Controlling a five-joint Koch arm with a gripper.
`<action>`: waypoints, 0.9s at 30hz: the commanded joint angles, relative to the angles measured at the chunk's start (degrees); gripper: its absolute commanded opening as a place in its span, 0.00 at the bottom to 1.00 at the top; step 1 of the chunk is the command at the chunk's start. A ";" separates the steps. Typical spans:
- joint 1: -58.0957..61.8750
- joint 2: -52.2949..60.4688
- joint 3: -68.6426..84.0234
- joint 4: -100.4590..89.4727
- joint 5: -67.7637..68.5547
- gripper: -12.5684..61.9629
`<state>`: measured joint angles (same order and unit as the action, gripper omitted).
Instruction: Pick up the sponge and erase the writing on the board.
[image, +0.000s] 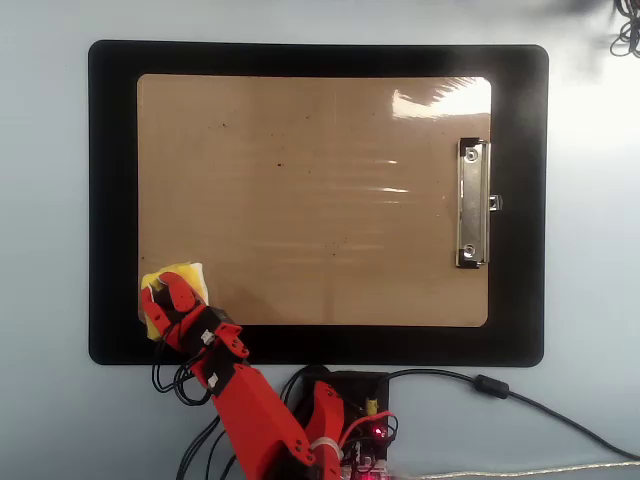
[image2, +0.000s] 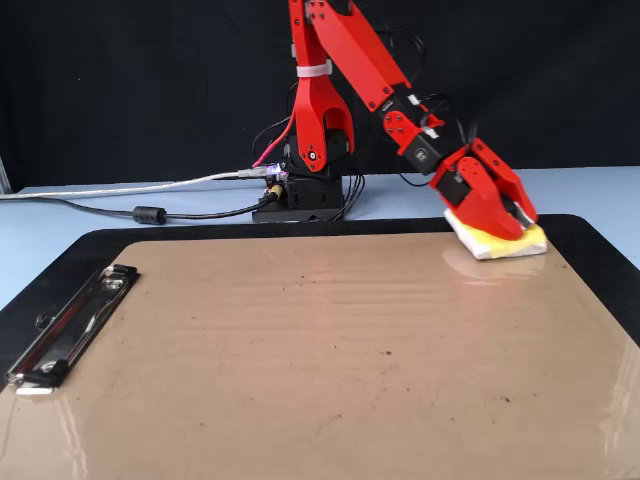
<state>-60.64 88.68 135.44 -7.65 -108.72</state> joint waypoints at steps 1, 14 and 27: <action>-0.62 -0.79 -0.97 -1.14 -2.11 0.06; -0.88 -0.09 -2.72 -1.14 -0.09 0.60; 11.78 18.54 -5.45 0.79 4.04 0.61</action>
<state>-50.01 104.41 132.19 -5.71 -106.79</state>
